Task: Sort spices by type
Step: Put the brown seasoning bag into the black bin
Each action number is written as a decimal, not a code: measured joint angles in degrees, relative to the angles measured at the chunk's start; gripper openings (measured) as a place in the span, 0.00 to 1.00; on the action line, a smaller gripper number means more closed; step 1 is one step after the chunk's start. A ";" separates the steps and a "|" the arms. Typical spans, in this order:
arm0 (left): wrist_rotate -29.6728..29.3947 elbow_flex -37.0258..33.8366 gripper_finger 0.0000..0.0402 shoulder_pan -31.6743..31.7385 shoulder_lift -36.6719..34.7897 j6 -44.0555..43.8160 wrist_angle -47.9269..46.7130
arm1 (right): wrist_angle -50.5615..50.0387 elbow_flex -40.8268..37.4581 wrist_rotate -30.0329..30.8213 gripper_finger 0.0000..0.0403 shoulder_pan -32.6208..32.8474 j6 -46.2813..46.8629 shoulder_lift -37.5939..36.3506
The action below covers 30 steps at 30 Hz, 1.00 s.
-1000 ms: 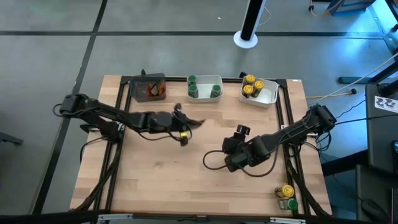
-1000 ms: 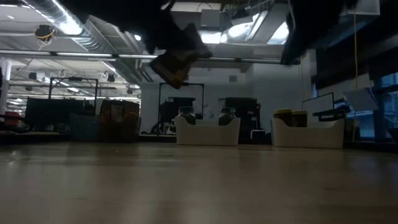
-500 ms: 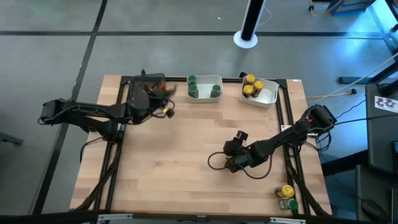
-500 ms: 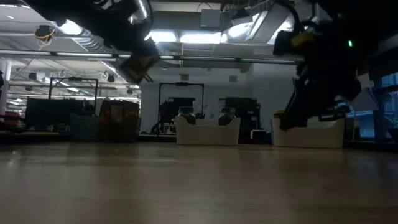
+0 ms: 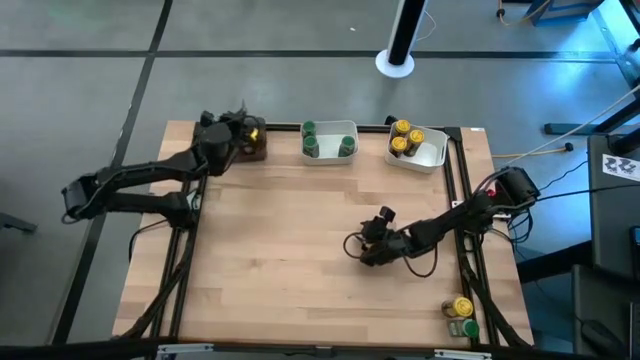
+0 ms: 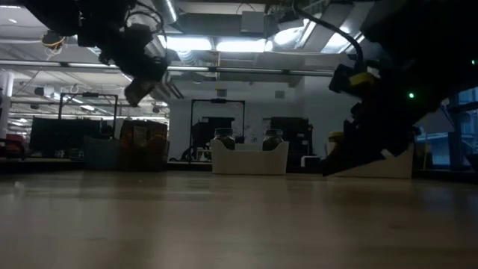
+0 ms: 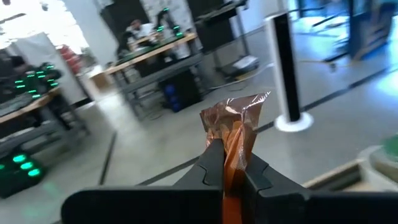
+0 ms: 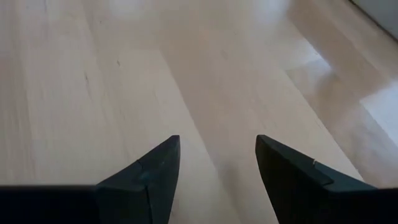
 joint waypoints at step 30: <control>8.41 -21.62 0.00 14.56 9.28 -8.66 32.27 | 8.52 -3.36 -1.13 0.52 -0.24 -5.13 0.00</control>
